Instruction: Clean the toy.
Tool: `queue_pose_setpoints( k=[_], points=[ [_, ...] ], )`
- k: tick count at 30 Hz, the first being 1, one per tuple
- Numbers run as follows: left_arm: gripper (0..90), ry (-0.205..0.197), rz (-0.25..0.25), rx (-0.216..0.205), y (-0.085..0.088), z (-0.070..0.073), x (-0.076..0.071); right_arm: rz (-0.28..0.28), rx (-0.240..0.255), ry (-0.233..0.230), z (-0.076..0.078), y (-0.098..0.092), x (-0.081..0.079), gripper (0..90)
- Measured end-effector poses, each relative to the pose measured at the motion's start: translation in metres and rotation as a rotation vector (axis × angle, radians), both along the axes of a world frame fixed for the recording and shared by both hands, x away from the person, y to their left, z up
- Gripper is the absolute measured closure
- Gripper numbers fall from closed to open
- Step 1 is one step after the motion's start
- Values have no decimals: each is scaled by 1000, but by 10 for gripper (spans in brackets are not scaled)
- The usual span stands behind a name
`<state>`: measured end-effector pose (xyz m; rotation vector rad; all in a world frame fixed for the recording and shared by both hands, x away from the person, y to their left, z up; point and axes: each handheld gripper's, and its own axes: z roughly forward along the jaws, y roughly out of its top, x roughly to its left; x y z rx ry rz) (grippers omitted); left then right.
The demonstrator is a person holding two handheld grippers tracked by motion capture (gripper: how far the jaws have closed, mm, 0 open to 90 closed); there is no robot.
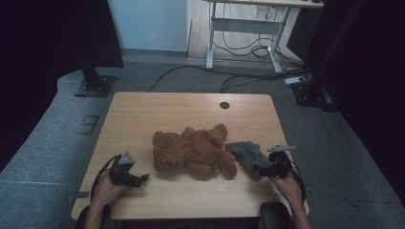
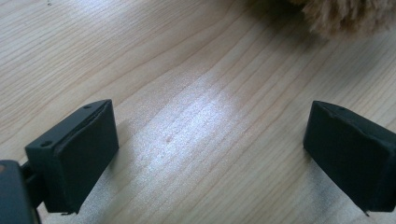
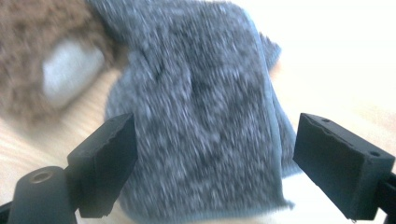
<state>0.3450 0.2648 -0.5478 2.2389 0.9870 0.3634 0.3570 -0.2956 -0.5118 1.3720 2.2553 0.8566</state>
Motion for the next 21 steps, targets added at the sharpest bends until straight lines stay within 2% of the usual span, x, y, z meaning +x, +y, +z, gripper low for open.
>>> queue_pose_setpoints(
  k=[6, 8, 10, 13, 16, 21],
  points=[
    [13, 1, -1, 0, -1, 0, 0, -37, 11, 9, -24, -11, -13, 112],
    [11, 2, -1, 0, -1, 0, 0, -50, 37, 9, -32, -14, -15, 107],
    [11, 1, -1, 0, -1, 0, 0, -61, 52, -16, -38, -15, -18, 77],
    [9, 2, -1, 1, -1, 0, 0, -62, 63, -45, -41, -17, -20, 65],
    [6, 2, 1, 2, -1, 0, 0, -66, 59, -61, -44, -18, -19, 0],
    [0, 4, -1, 5, -2, -1, 0, -64, 57, -60, -45, -18, -19, 0]
  ],
)
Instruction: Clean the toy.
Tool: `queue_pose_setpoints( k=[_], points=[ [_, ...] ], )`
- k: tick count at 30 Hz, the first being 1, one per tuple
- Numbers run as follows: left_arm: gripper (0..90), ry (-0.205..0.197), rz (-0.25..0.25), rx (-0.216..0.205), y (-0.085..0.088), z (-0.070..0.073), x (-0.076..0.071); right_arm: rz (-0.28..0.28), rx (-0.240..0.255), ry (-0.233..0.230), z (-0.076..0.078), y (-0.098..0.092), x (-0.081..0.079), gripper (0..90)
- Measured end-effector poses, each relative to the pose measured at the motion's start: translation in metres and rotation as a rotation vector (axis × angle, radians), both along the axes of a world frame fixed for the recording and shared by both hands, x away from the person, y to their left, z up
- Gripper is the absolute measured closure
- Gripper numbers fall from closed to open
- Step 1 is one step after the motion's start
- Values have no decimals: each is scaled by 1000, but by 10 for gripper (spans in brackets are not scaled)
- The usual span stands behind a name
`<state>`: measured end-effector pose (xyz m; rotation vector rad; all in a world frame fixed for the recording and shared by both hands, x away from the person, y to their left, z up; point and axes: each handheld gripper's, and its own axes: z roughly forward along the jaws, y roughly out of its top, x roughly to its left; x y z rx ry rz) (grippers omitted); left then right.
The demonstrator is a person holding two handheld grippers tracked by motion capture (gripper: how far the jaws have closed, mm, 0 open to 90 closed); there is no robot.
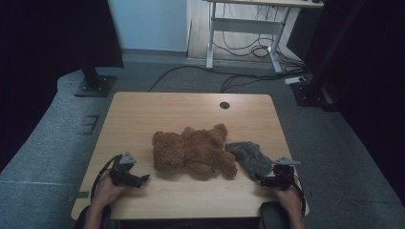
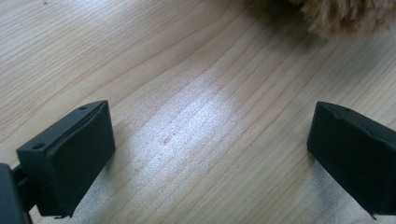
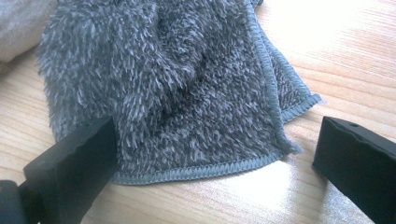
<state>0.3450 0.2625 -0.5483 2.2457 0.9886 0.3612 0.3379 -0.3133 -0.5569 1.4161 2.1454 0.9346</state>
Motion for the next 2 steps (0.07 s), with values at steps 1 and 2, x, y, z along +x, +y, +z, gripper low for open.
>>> queue_pose_setpoints(
  k=[1, 2],
  points=[
    [0, 1, 1, 0, 0, 0, 0, 0, 1, 1, 0, 0, 0, 0],
    [0, 2, 0, -1, 0, 0, 0, 0, 0, 1, 0, 0, 0, 0]
  ],
)
